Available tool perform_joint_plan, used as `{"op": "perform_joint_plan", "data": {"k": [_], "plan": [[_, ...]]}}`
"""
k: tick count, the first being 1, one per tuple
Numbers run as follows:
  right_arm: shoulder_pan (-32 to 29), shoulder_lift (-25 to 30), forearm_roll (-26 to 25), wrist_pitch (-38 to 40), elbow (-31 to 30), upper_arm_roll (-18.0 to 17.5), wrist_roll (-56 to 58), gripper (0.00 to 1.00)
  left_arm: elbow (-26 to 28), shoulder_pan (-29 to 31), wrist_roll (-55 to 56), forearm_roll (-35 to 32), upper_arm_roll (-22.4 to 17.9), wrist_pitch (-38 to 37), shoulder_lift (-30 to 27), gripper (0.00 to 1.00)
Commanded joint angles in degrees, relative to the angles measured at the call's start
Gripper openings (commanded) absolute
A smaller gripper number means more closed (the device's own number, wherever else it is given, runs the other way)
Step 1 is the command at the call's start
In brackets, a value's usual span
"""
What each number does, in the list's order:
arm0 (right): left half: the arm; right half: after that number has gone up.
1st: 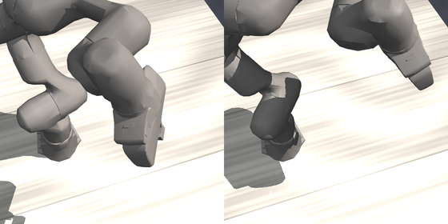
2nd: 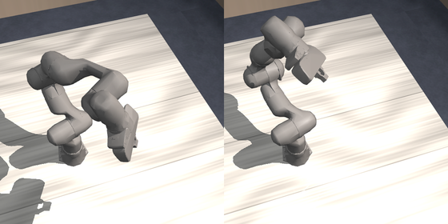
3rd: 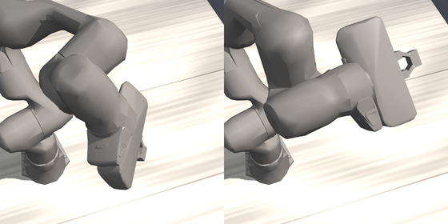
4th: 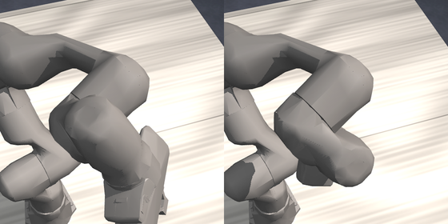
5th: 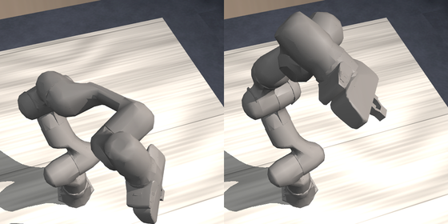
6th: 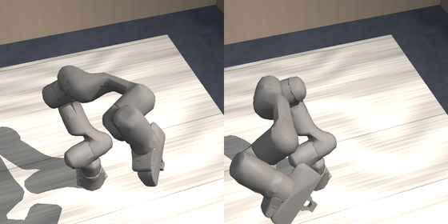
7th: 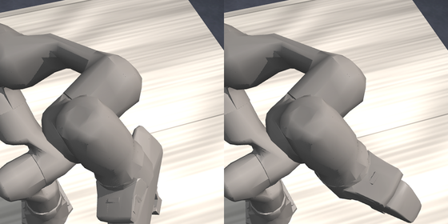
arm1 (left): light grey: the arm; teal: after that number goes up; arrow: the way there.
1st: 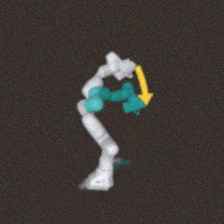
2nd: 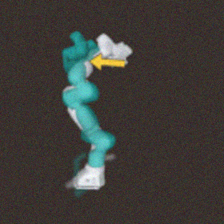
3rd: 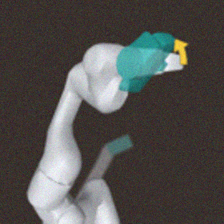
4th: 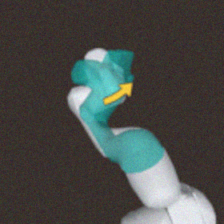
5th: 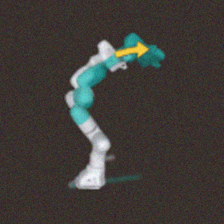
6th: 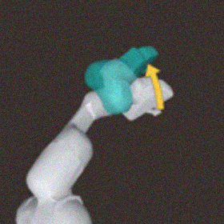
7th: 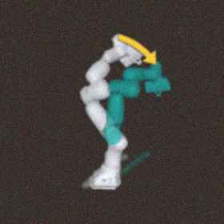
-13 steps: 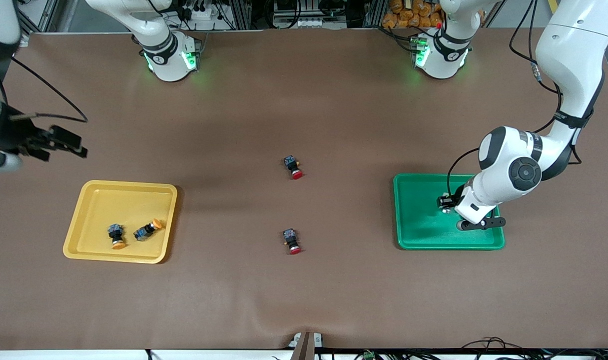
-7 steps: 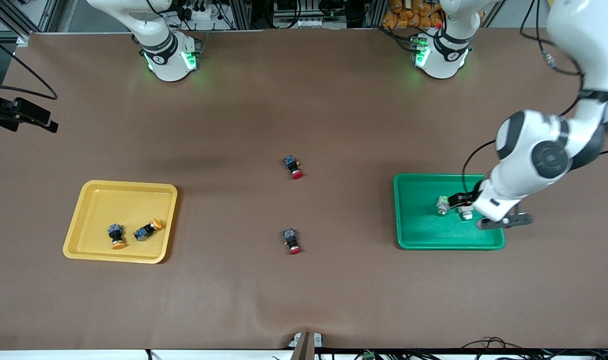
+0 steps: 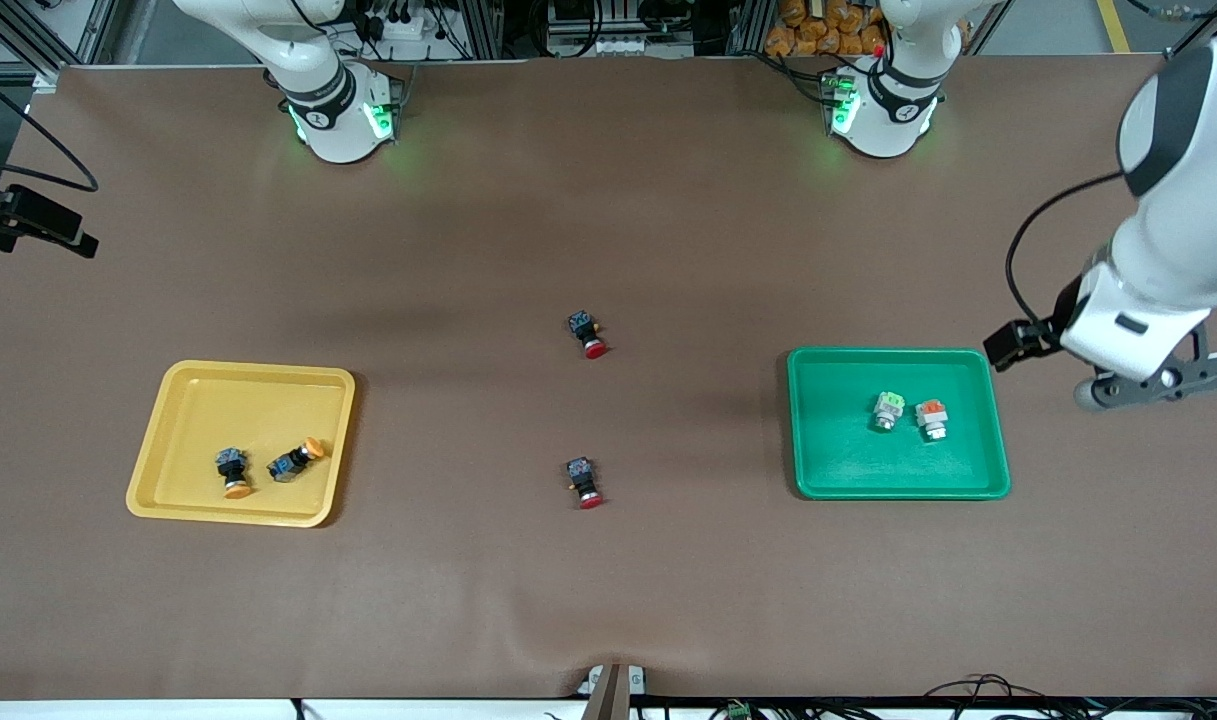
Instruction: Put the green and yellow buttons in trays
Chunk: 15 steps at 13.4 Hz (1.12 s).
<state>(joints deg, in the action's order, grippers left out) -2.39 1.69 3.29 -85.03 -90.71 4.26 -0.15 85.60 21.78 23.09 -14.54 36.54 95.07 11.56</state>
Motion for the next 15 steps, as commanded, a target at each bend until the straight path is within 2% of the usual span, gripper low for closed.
{"op": "perform_joint_plan", "data": {"k": [1, 5, 6, 7, 8, 9, 10, 12, 13, 15], "plan": [[0.1, -1.2, -0.5, 0.0, 1.2, -0.5, -1.3, 1.00, 0.2, 1.5, 0.0, 6.9, -0.2, -2.5, -4.3, 1.00], [-0.6, -1.2, -0.8, 0.3, 1.0, -0.5, -1.3, 1.00, 0.2, 3.7, -4.8, 8.6, -0.5, -4.5, -7.4, 1.00], [-0.7, -1.2, -0.8, 0.0, 1.0, -0.5, -1.3, 1.00, 0.3, 2.9, -6.3, 10.0, -2.9, -4.5, -8.9, 1.00], [-0.7, -1.2, -0.8, 0.0, 1.1, -0.5, -1.3, 1.00, 0.4, -1.3, -7.8, 11.6, -7.8, -4.7, -9.4, 1.00], [-0.7, -1.2, -0.8, -0.1, 1.1, -0.5, -1.3, 1.00, 0.8, -8.2, -9.1, 12.1, -15.5, -7.2, -10.9, 1.00], [-0.8, -1.2, -0.9, -0.1, 1.1, -0.4, -1.3, 1.00, 1.0, -13.1, -9.4, 12.5, -21.1, -7.9, -11.6, 1.00], [-0.9, -1.2, -0.9, -0.1, 1.2, -0.4, -1.3, 1.00, 1.7, -16.0, -10.0, 13.2, -24.6, -8.3, -12.4, 1.00], [-1.4, -1.2, -0.7, -0.1, 1.4, -0.4, -1.3, 1.00, 4.7, -21.2, -11.1, 14.0, -31.0, -8.3, -14.7, 1.00], [-1.4, -1.2, -0.7, -0.2, 1.3, -0.4, -1.3, 1.00, 6.0, -22.5, -11.2, 14.4, -32.9, -8.3, -15.7, 1.00], [-1.5, -1.2, -0.7, -0.1, 1.3, -0.4, -1.3, 1.00, 8.5, -22.5, -11.3, 14.6, -33.1, -8.3, -17.8, 1.00]]}}
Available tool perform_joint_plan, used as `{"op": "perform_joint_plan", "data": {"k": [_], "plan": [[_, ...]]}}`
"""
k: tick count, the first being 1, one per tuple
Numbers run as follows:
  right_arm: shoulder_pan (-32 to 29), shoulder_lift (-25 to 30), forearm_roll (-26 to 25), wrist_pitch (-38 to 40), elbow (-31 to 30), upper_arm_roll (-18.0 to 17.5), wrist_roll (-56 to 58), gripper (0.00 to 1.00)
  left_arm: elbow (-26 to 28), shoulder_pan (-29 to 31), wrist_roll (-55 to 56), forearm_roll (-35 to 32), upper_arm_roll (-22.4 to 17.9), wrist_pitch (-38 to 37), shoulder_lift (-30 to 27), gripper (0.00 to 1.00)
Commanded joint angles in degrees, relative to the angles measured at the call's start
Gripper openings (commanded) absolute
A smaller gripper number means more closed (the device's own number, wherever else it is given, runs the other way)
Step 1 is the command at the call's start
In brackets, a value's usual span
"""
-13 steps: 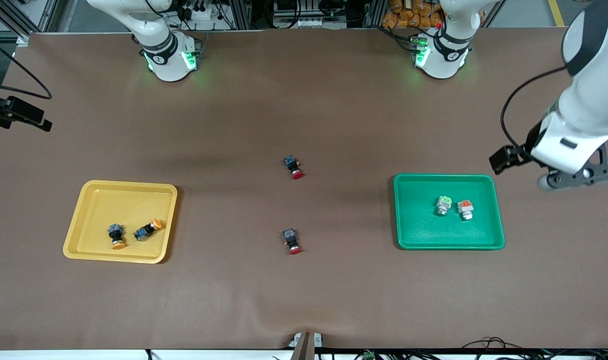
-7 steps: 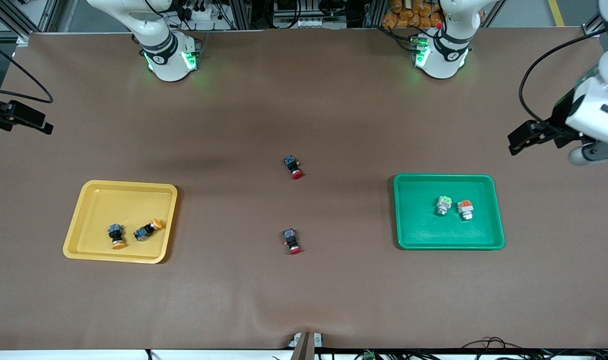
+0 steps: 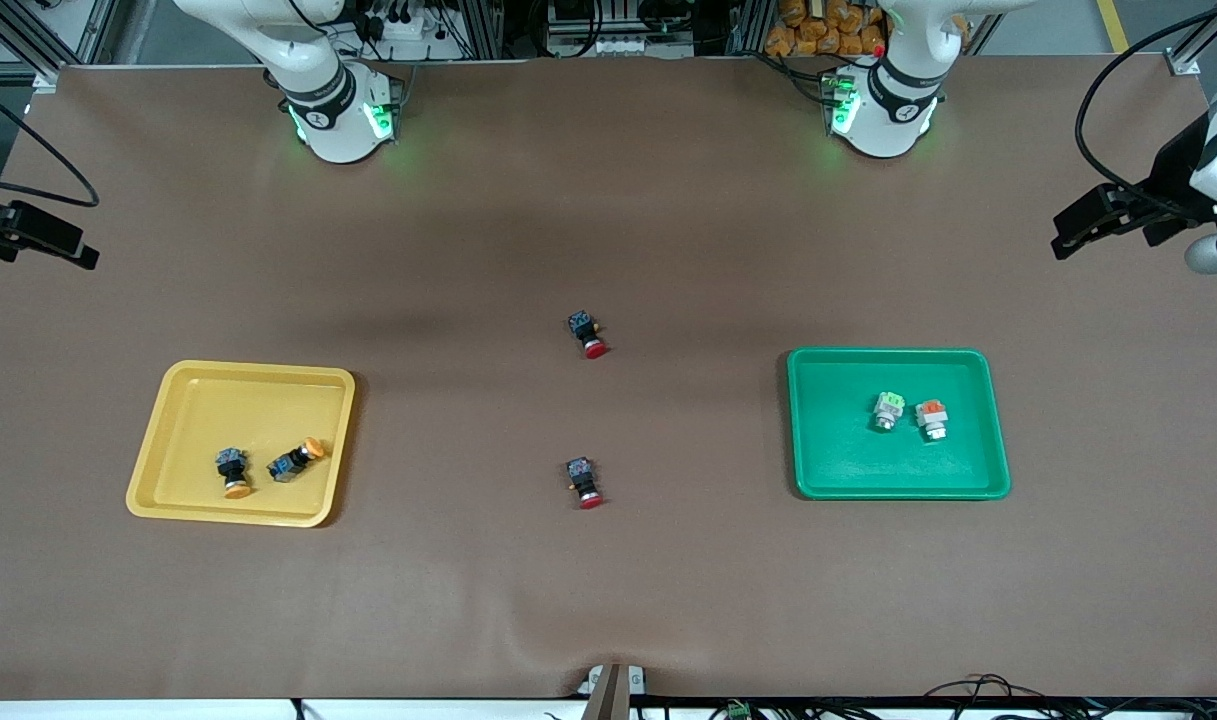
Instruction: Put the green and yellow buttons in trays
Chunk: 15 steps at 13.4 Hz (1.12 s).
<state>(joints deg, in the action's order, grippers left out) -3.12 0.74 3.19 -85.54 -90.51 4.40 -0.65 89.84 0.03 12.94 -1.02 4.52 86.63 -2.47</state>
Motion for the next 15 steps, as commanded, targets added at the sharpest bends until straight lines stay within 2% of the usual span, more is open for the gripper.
{"op": "perform_joint_plan", "data": {"k": [1, 7, 15], "plan": [[-0.7, -0.4, -0.5, 0.4, 1.0, -0.5, -0.8, 1.00, 5.0, -0.7, -1.2, 1.1, -1.0, 0.1, -4.6, 1.00], [-1.0, -0.7, -0.2, 0.4, 1.2, -0.5, -0.8, 1.00, 4.6, -0.8, -2.5, 1.0, 1.5, 0.0, -4.4, 1.00], [-0.9, -0.7, 0.0, 0.1, 1.3, -0.5, -0.8, 1.00, 2.4, -0.2, -2.7, 0.3, 0.8, -0.4, -3.9, 1.00]]}}
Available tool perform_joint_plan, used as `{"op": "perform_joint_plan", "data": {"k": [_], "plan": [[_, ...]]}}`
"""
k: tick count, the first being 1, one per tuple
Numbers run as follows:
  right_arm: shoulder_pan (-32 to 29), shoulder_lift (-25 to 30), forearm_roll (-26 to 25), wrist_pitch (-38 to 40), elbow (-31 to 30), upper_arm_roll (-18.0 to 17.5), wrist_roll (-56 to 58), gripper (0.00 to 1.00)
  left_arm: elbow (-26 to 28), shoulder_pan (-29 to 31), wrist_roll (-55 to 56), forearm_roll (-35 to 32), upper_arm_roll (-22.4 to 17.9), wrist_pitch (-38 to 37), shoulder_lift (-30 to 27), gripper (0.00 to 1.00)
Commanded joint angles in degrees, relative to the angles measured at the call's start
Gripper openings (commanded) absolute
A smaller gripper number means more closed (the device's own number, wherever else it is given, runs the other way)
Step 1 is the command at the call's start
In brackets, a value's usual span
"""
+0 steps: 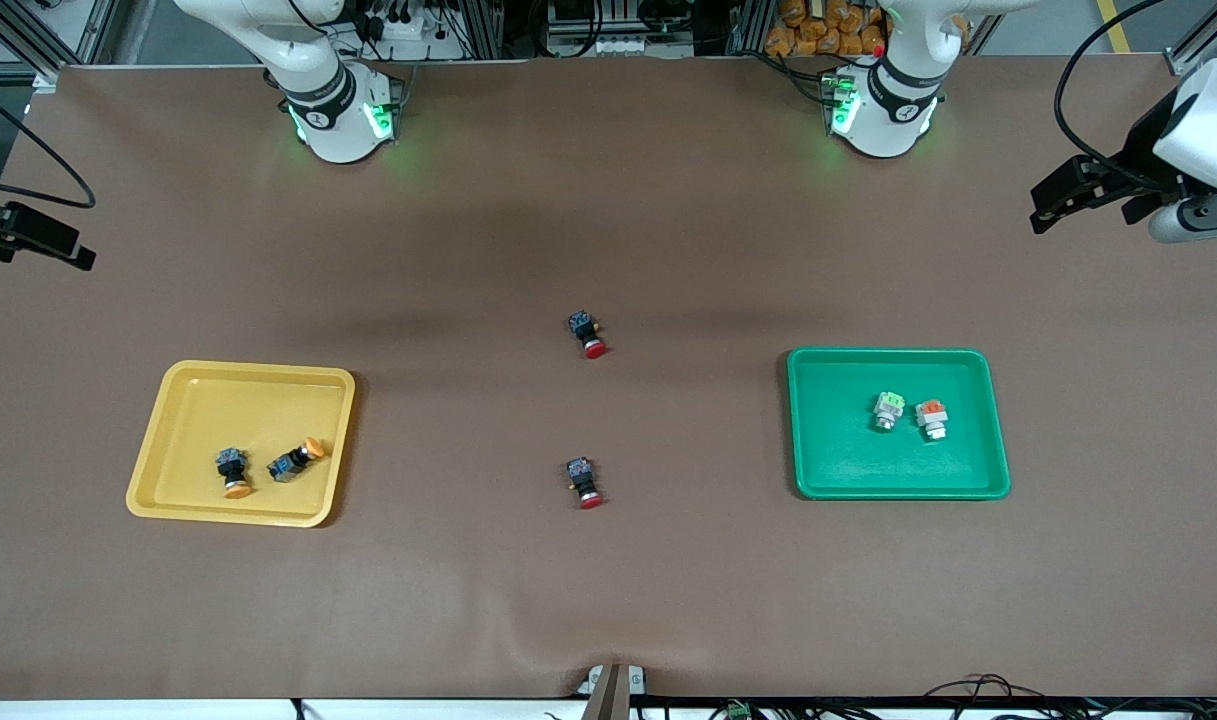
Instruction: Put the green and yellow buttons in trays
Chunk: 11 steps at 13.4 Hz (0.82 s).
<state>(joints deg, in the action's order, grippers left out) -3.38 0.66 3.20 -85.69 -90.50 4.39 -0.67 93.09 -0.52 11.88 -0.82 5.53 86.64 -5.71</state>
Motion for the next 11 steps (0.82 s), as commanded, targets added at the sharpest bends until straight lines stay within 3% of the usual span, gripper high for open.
{"op": "perform_joint_plan", "data": {"k": [1, 11], "plan": [[-0.7, -0.6, 0.0, 0.3, 1.3, -0.5, -0.8, 1.00, -1.1, 0.9, -1.6, 0.1, -0.2, -1.2, -0.7, 1.00], [-0.7, -0.6, 0.1, 0.2, 1.3, -0.5, -0.8, 1.00, -1.6, 3.8, -6.0, 0.7, -0.2, -2.1, 0.4, 1.00]]}}
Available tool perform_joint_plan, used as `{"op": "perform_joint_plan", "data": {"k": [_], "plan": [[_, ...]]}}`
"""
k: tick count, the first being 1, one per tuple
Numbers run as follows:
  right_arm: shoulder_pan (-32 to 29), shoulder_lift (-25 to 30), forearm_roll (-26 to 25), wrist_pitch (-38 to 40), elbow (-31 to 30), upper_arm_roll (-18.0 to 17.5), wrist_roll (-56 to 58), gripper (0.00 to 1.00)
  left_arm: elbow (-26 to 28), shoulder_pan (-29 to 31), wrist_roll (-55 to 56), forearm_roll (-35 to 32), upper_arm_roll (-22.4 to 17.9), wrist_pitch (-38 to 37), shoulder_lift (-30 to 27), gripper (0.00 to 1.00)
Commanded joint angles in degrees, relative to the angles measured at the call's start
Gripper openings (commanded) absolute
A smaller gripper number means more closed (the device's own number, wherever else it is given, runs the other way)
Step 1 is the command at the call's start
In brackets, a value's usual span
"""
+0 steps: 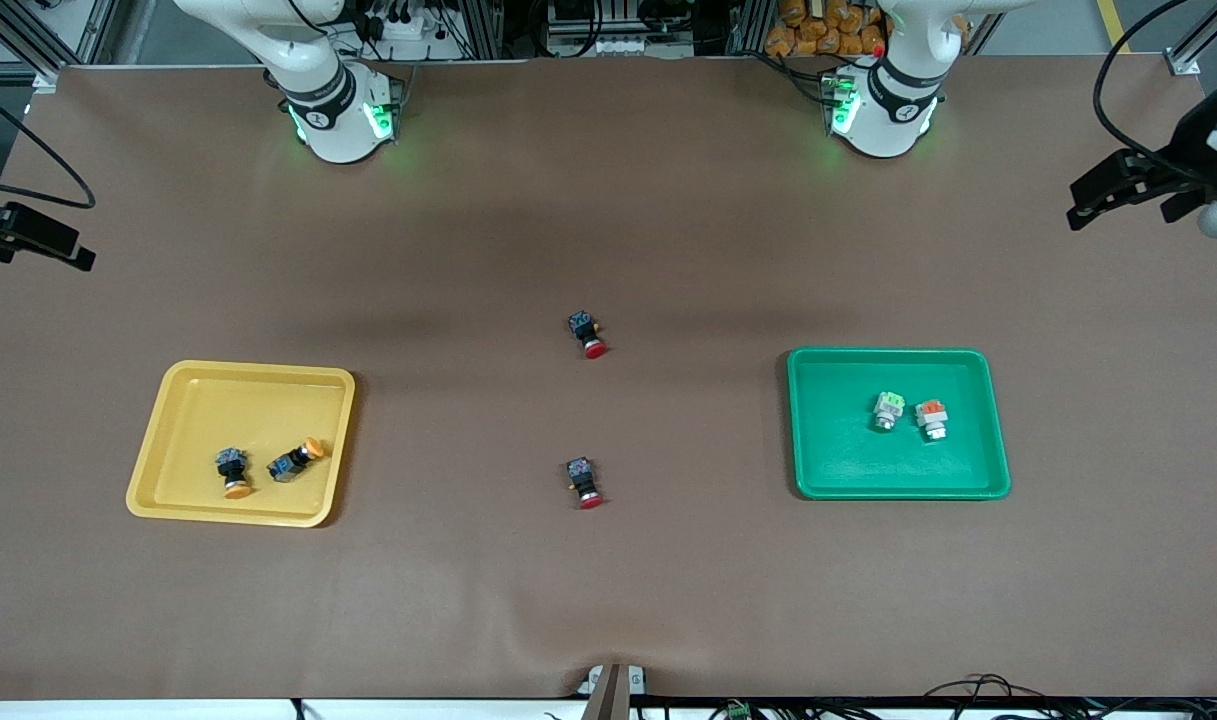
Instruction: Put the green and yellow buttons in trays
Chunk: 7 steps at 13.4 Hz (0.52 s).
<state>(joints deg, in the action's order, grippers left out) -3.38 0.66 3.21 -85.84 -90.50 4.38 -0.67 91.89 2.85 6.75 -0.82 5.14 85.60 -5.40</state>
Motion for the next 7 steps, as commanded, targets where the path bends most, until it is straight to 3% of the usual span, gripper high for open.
{"op": "perform_joint_plan", "data": {"k": [1, 7], "plan": [[-0.6, -0.6, 0.1, 0.3, 1.3, -0.5, -0.8, 1.00, -0.5, 0.4, -0.9, 0.6, 0.2, -1.4, 0.1, 1.00], [-0.5, -0.6, 0.1, 0.3, 1.3, -0.5, -0.8, 1.00, -0.5, 0.6, -3.7, 0.4, 0.2, -1.8, 0.1, 1.00]]}}
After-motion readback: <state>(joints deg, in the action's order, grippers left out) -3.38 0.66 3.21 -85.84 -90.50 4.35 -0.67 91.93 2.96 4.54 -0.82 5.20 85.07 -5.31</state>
